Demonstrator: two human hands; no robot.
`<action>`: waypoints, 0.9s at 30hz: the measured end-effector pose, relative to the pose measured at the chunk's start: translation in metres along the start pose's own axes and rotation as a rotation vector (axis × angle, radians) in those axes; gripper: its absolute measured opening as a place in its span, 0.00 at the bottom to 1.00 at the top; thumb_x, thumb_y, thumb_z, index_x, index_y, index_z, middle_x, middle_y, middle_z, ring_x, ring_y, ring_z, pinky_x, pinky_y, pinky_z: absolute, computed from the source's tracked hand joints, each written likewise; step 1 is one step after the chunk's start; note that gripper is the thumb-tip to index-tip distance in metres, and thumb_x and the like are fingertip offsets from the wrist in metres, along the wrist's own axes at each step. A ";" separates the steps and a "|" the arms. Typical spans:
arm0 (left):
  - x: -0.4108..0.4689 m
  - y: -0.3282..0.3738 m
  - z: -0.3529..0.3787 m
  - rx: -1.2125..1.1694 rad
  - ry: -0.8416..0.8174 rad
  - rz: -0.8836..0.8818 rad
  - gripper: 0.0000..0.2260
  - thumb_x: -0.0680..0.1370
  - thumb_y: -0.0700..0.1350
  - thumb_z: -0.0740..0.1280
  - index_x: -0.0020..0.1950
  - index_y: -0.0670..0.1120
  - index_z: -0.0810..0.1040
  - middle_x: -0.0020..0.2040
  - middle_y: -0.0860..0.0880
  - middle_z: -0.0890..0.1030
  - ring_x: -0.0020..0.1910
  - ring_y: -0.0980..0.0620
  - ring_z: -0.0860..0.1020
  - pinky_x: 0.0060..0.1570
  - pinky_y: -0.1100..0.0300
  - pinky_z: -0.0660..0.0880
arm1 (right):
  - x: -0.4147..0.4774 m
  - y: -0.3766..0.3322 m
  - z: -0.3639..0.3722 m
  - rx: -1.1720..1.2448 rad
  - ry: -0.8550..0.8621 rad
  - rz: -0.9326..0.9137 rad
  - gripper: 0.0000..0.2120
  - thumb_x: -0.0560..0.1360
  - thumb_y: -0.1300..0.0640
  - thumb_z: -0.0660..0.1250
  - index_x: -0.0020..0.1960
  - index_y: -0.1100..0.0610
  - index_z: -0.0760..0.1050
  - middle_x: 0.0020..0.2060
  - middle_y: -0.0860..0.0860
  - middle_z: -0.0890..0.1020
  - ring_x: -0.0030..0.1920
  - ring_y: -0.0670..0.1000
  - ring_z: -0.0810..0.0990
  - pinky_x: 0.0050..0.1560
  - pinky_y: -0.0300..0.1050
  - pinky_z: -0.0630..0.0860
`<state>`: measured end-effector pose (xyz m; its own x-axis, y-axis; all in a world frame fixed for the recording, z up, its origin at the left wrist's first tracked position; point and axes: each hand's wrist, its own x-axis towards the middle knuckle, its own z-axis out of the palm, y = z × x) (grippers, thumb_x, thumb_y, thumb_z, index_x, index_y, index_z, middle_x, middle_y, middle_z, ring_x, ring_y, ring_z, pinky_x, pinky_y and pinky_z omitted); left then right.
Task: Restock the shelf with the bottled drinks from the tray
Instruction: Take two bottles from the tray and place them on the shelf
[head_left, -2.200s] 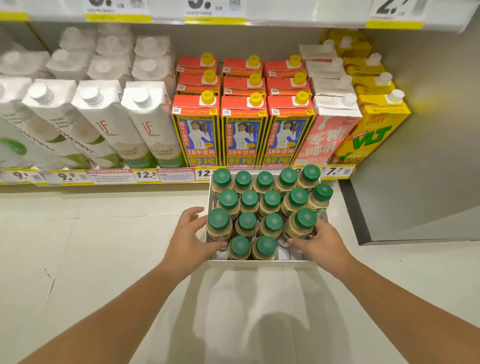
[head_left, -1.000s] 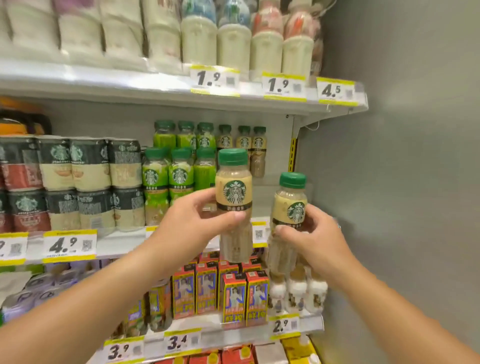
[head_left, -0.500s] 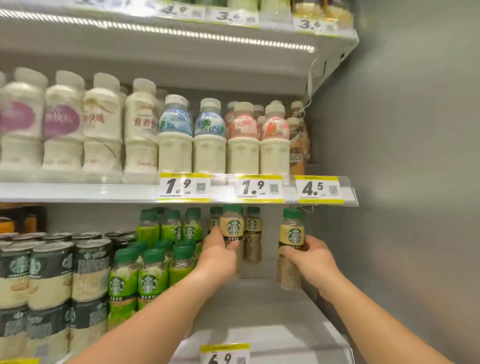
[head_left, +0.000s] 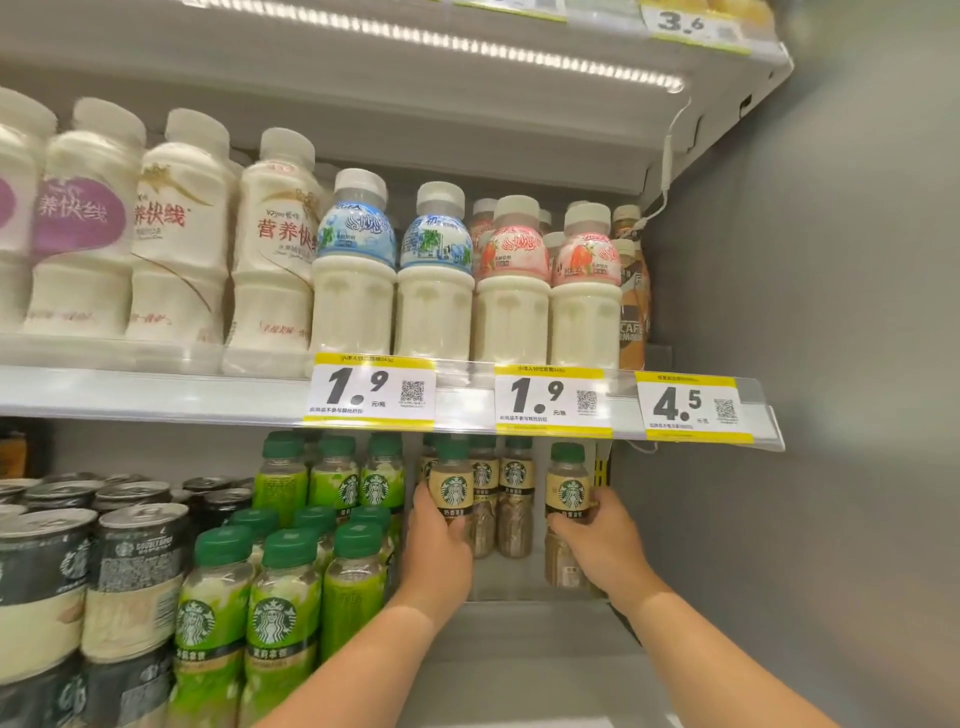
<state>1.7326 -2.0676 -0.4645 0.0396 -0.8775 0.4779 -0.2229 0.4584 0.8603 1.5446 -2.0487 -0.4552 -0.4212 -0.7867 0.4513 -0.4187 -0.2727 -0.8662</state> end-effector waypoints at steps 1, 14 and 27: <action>0.002 -0.002 0.002 -0.001 0.017 0.004 0.21 0.80 0.35 0.60 0.71 0.49 0.65 0.61 0.48 0.75 0.60 0.48 0.73 0.63 0.52 0.70 | 0.002 0.002 0.001 0.004 0.003 -0.007 0.14 0.70 0.56 0.73 0.53 0.50 0.75 0.43 0.47 0.83 0.39 0.43 0.82 0.29 0.33 0.73; -0.009 -0.024 0.009 0.442 0.045 -0.124 0.22 0.77 0.43 0.70 0.67 0.39 0.66 0.65 0.39 0.68 0.63 0.38 0.72 0.64 0.47 0.71 | -0.006 0.037 -0.003 -0.235 -0.090 0.049 0.09 0.69 0.57 0.76 0.47 0.53 0.77 0.44 0.51 0.83 0.44 0.50 0.81 0.42 0.44 0.76; -0.003 -0.021 0.013 0.822 0.037 -0.066 0.10 0.81 0.35 0.60 0.61 0.39 0.66 0.58 0.42 0.80 0.56 0.45 0.81 0.51 0.56 0.78 | 0.026 0.051 0.027 -0.350 0.006 0.040 0.11 0.73 0.56 0.72 0.54 0.57 0.77 0.46 0.53 0.84 0.46 0.55 0.82 0.49 0.53 0.80</action>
<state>1.7241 -2.0767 -0.4860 0.1063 -0.8875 0.4484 -0.8603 0.1440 0.4890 1.5342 -2.0983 -0.4931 -0.4469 -0.7896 0.4204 -0.6521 -0.0342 -0.7574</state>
